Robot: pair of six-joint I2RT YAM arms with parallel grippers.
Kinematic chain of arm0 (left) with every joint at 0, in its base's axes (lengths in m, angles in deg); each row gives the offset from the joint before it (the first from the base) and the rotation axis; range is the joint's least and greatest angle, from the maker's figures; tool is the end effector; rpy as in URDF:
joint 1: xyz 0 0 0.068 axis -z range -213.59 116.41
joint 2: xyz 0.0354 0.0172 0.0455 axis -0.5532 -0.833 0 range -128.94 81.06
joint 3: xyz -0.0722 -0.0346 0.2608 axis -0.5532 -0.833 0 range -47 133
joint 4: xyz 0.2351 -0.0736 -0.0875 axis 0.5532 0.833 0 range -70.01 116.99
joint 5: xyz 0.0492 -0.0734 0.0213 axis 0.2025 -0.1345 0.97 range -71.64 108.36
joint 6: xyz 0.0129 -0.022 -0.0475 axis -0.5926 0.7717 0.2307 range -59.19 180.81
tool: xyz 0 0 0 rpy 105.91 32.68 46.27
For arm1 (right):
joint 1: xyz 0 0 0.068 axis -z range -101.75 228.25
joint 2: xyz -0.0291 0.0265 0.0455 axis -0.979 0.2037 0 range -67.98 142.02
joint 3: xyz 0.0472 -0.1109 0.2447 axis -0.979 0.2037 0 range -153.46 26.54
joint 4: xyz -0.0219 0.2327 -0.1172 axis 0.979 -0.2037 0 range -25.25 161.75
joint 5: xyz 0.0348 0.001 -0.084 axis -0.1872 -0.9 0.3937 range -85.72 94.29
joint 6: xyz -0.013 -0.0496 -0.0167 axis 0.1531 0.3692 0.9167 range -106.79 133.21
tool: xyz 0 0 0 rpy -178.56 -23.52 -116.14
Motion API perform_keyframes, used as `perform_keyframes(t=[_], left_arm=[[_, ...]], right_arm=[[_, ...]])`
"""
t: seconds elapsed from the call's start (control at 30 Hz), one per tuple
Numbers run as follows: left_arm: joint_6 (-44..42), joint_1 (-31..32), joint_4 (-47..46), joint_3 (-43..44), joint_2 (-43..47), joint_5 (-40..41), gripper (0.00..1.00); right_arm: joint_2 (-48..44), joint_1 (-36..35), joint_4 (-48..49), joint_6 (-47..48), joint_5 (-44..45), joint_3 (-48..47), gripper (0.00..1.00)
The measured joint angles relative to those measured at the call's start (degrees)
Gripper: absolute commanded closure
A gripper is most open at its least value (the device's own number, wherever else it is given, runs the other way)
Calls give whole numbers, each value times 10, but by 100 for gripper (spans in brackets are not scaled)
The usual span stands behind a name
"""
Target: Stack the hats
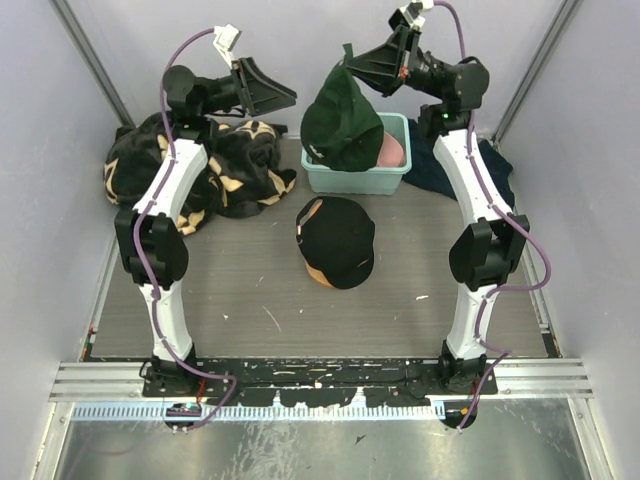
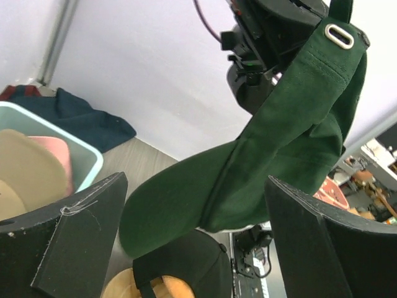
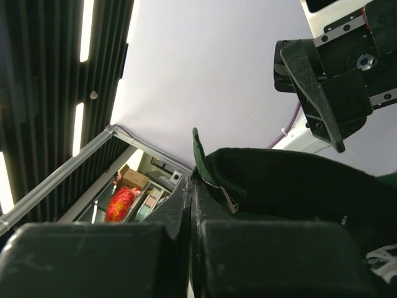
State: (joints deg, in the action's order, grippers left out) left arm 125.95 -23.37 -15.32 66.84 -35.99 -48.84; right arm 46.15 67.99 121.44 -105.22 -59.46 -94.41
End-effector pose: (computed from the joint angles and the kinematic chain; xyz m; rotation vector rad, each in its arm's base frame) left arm 0.4492 -0.1143 0.4414 0.6130 1.4610 -1.6533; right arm 0.4013 0.1051 0.5179 -0.2731 1.5335 2.2154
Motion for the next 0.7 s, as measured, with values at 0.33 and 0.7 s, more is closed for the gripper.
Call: perform_keyframes(t=[0.33,0.7], left_arm=[[16,68,-31,20,-3,-37,2],[24,33,-43,37,-13,-41,2]], right_arm=[[-17,-52,-13,0,4,7,99],[-19,-54,-31,0,7,3,99]])
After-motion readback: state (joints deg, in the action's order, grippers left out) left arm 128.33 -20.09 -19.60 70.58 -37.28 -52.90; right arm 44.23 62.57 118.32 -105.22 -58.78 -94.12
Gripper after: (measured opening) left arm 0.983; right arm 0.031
